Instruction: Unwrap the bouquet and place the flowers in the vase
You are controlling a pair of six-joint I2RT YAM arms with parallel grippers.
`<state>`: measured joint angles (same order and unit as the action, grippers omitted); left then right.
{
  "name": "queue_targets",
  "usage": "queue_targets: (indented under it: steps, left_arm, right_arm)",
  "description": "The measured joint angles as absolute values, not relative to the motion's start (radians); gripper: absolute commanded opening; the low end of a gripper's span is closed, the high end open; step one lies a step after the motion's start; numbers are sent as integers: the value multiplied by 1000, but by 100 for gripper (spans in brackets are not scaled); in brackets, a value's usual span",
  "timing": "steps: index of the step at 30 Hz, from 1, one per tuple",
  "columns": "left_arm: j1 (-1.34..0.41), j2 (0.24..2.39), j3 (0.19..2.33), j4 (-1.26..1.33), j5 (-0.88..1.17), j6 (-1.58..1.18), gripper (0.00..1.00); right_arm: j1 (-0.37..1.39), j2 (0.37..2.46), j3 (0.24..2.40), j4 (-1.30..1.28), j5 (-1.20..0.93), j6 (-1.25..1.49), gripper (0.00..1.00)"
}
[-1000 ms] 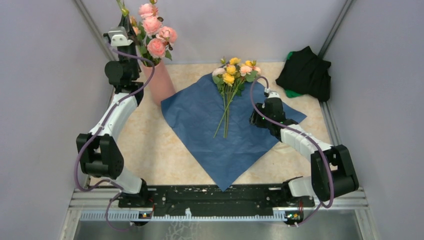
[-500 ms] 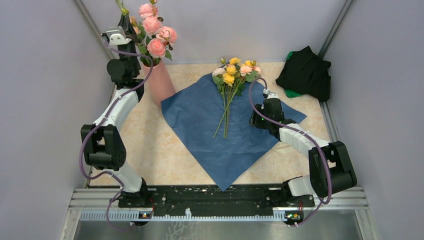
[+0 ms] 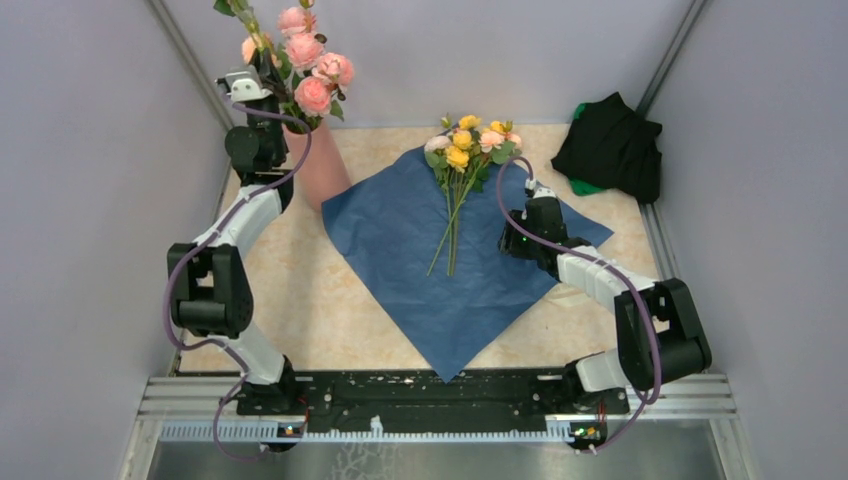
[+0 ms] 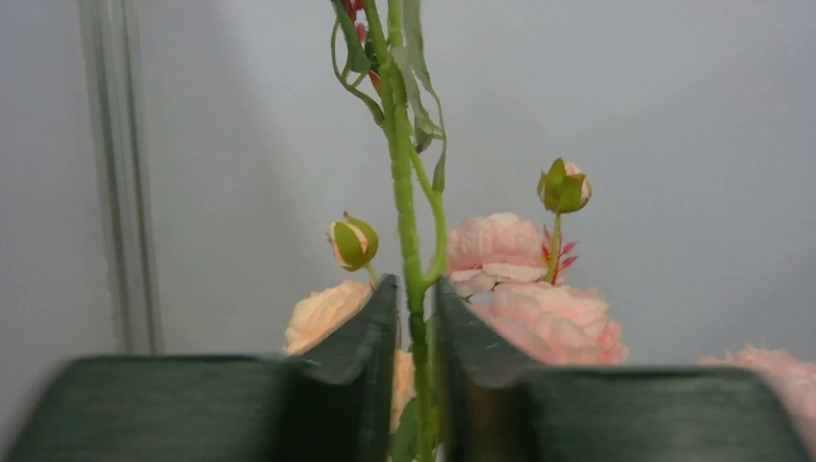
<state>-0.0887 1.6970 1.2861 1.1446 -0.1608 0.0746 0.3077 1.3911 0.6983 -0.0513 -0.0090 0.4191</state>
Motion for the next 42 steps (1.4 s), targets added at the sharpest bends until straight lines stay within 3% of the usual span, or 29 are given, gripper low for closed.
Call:
queue_targets:
  steps: [2,6,18,32,42]
  left_arm:
    - [-89,1688,1279,1139,-166,73,77]
    - [-89,1670,1278,1110,-181,63,96]
    - [-89,1625,1269,1065,-205,52,95]
    - [-89,1463,1157,1055,-360,79,91]
    - [-89,1303,1123,1043,-329,9,89]
  right_arm:
    - [308,1391,698,-52,-9,419,46]
    - [308,1391,698,-51,-11,419,46]
    - [308,1401,698,-49,-15,419,46]
    - [308,1402,698,-47,-29,419,46]
    - [308,1402,698,-46,-31,419,46]
